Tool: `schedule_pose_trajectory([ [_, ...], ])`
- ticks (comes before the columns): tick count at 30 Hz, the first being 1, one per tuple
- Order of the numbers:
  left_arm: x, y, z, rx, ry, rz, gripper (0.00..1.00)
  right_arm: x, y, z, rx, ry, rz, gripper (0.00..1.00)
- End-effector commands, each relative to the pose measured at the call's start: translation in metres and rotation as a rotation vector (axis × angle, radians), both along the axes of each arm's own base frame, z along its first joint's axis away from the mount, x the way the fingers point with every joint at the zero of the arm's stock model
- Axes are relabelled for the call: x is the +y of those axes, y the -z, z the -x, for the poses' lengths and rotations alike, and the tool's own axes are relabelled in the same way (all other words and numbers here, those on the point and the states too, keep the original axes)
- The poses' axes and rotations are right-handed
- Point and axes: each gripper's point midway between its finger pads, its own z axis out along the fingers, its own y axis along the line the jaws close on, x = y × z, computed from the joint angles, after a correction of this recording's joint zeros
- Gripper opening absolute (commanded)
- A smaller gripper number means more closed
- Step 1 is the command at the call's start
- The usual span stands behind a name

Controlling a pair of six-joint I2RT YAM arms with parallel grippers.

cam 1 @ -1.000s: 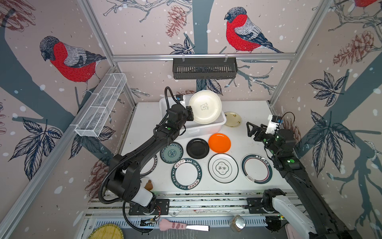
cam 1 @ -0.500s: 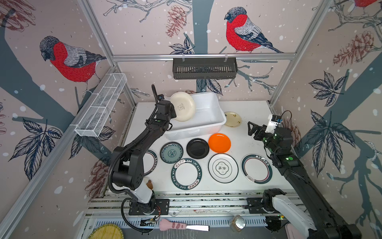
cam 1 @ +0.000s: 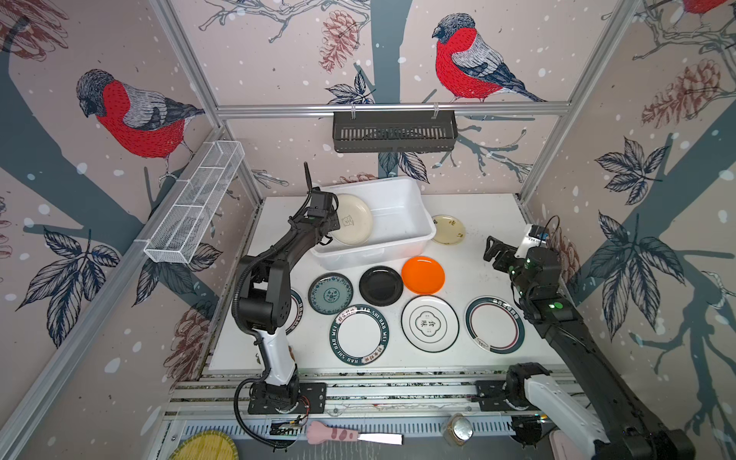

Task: Place the plates into the plastic bin on the countertop
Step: 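Carry the bear plate into the bin with the left gripper while the right gripper releases, then release the bear plate in the bin and raise the left gripper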

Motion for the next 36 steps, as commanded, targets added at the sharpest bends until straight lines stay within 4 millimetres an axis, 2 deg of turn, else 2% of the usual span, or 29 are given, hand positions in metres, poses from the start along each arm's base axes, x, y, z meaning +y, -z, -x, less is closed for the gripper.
schedule_pose_trajectory([
  [1,0.008,0.02,0.007,0.108,-0.026,-0.044,0.0,-0.013,0.0,0.0,-0.001,0.079,0.004,1.0],
  [5,0.009,0.03,0.001,0.158,-0.039,-0.065,0.0,-0.026,0.005,0.002,0.014,0.14,0.005,1.0],
  [14,0.004,0.031,-0.015,0.16,-0.04,-0.117,0.0,-0.043,0.017,0.003,0.042,0.196,-0.034,1.0],
  [16,0.004,0.033,-0.018,0.174,-0.045,-0.131,0.02,-0.045,0.021,0.003,0.052,0.197,-0.043,1.0],
  [18,0.005,0.034,-0.021,0.177,-0.049,-0.142,0.09,-0.048,0.022,0.003,0.056,0.204,-0.045,1.0],
  [21,0.003,0.03,-0.024,0.165,-0.048,-0.141,0.11,-0.051,0.023,0.004,0.061,0.212,-0.048,1.0],
  [22,0.002,0.027,-0.026,0.157,-0.046,-0.142,0.15,-0.052,0.023,0.004,0.061,0.212,-0.051,1.0],
  [24,0.0,0.024,-0.027,0.147,-0.046,-0.149,0.37,-0.051,0.023,0.003,0.062,0.204,-0.056,1.0],
  [25,0.0,0.02,-0.027,0.14,-0.047,-0.156,0.43,-0.05,0.024,0.002,0.065,0.197,-0.059,1.0],
  [26,-0.001,0.018,-0.028,0.136,-0.047,-0.161,0.46,-0.049,0.024,0.002,0.068,0.188,-0.063,1.0],
  [28,-0.002,0.013,-0.028,0.126,-0.042,-0.174,0.58,-0.044,0.028,-0.001,0.087,0.16,-0.066,1.0],
  [32,-0.004,-0.005,-0.029,0.068,-0.047,-0.209,0.78,-0.039,0.052,-0.008,0.204,0.119,-0.082,1.0],
  [34,-0.008,-0.022,-0.028,0.011,-0.048,-0.219,0.86,-0.035,0.064,-0.011,0.263,0.093,-0.09,1.0],
  [36,-0.013,-0.041,-0.025,-0.051,-0.039,-0.217,0.89,-0.032,0.072,-0.015,0.304,0.065,-0.117,1.0],
])
